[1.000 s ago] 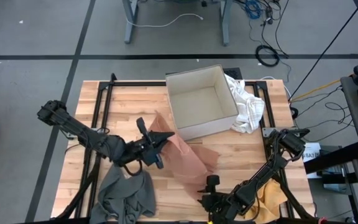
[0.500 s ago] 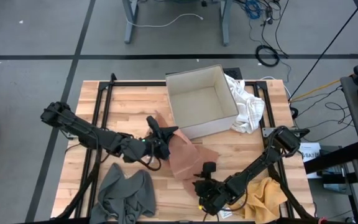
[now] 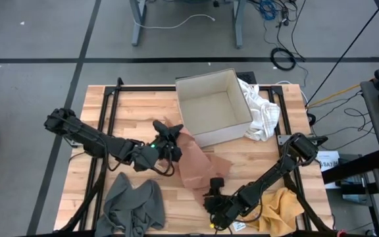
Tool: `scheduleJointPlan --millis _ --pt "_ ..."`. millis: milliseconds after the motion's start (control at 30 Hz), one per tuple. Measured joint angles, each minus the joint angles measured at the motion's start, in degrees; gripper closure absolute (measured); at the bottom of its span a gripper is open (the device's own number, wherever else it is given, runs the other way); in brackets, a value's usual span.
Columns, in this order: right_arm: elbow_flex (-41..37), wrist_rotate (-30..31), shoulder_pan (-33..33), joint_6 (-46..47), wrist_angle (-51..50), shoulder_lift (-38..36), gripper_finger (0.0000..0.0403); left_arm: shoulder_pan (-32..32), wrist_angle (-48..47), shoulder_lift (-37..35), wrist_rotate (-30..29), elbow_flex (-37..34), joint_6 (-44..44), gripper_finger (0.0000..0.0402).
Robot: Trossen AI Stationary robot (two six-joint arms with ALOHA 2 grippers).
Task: Fold towel
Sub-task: Fold the brown towel
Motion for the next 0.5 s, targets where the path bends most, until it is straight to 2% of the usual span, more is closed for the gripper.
scheduleJointPlan --millis 300,500 --pt "0.0 0.4 -5.8 -1.8 -1.2 2.8 0.0244 -0.6 -1.0 0.0 2.5 0.0 -3.4 0.0401" --pt "0.0 0.7 -7.4 -1.8 -1.4 3.7 0.0244 -0.7 -5.1 0.0 3.0 0.0 -7.5 0.0401"
